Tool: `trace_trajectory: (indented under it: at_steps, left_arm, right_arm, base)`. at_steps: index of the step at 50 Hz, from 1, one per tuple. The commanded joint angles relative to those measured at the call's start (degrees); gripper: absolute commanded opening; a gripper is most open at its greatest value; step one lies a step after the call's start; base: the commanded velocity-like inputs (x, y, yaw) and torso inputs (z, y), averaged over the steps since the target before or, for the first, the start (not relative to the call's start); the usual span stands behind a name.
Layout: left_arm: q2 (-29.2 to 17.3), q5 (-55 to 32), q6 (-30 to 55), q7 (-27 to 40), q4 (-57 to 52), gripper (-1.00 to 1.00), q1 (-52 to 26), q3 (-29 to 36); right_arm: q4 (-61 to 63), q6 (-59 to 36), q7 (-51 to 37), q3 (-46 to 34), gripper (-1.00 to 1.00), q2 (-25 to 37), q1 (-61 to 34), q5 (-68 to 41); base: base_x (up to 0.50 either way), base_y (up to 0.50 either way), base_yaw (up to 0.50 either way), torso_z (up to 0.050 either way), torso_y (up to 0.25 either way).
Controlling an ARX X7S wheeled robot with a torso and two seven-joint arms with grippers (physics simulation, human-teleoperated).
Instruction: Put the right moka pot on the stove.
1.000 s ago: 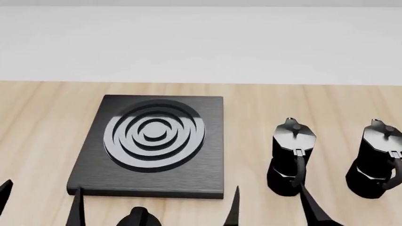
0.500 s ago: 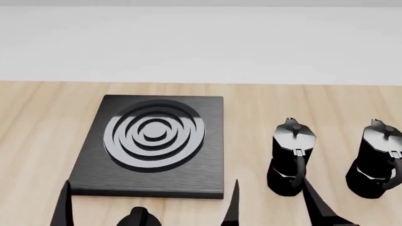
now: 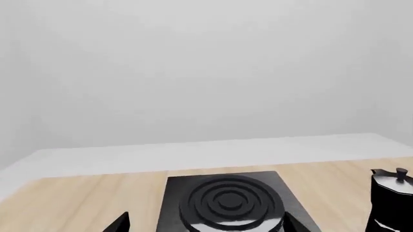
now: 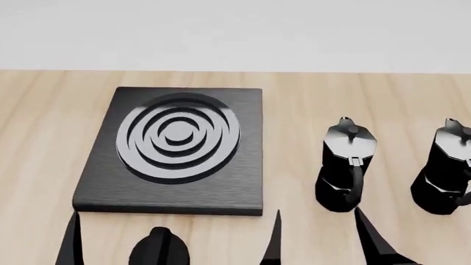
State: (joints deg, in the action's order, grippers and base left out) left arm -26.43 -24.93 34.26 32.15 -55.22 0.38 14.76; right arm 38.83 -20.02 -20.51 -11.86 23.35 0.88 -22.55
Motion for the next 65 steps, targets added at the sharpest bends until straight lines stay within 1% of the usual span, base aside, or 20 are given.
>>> trace_trajectory:
  at_steps: [1,16,27,31,33,38,42,46,48,54,65]
  left_arm:
    - [-0.4,-0.8,-0.7,0.5,0.2,1.00,0.2,0.1]
    - [-0.9,-1.4,-1.5,0.8,0.7,1.00,0.1,0.5]
    - [-1.2,-1.6,-2.5,0.9,1.4,1.00,0.4,0.8]
    - [-1.5,-1.6,-2.3,1.1,1.2,1.00,0.2,1.0]
    - [-1.6,-1.4,-2.7,1.1,1.3,1.00,0.3,1.1]
    - [-1.7,-1.8,-3.0,1.1,1.5,1.00,0.5,1.0]
    - [-1.9,-0.7,-3.5,1.6,0.9,1.00,0.9,1.6]
    - [-1.9,-1.5,-3.0,1.7,1.1,1.00,0.5,1.5]
    - [-2.0,-1.1,-3.4,1.7,1.2,1.00,0.7,1.7]
    - [-2.4,-0.6,-4.3,1.9,0.5,1.00,1.1,2.0]
    - [-2.5,-1.4,-4.4,2.2,1.2,1.00,0.7,2.0]
  right_arm:
    - [0.8,-0.2,-0.3,0.1,1.00,0.5,0.3,-0.3]
    - [1.7,-0.5,-0.9,0.1,1.00,1.1,0.3,0.0]
    - [0.9,0.6,-0.6,0.2,1.00,1.4,0.7,0.2]
    - [0.9,3.1,0.0,2.1,1.00,1.5,1.5,-1.0]
    - [1.5,2.6,0.0,2.7,1.00,2.2,1.9,-1.7]
    - [3.3,3.9,1.7,3.7,1.00,5.0,3.8,-1.4]
    - [4.2,4.0,2.0,6.5,1.00,6.5,4.9,-3.9]
    - [4.6,4.8,2.3,8.7,1.00,7.9,6.6,-4.7]
    - [4.7,5.3,2.6,10.6,1.00,8.3,7.4,-6.9]
    - [4.1,7.8,3.3,13.6,1.00,8.8,9.9,-8.1]
    - [4.6,8.3,3.0,19.1,1.00,10.9,12.6,-11.6]
  base:
    - [0.00,0.00,0.00,0.000,-0.201]
    - [0.00,0.00,0.00,0.000,-0.200]
    - [0.00,0.00,0.00,0.000,-0.054]
    - [0.00,0.00,0.00,0.000,0.000]
    - [0.00,0.00,0.00,0.000,0.000]
    - [0.00,0.00,0.00,0.000,0.000]
    - [0.00,0.00,0.00,0.000,0.000]
    - [0.00,0.00,0.00,0.000,0.000]
    - [0.00,0.00,0.00,0.000,0.000]
    - [0.00,0.00,0.00,0.000,0.000]
    - [0.00,0.00,0.00,0.000,0.000]
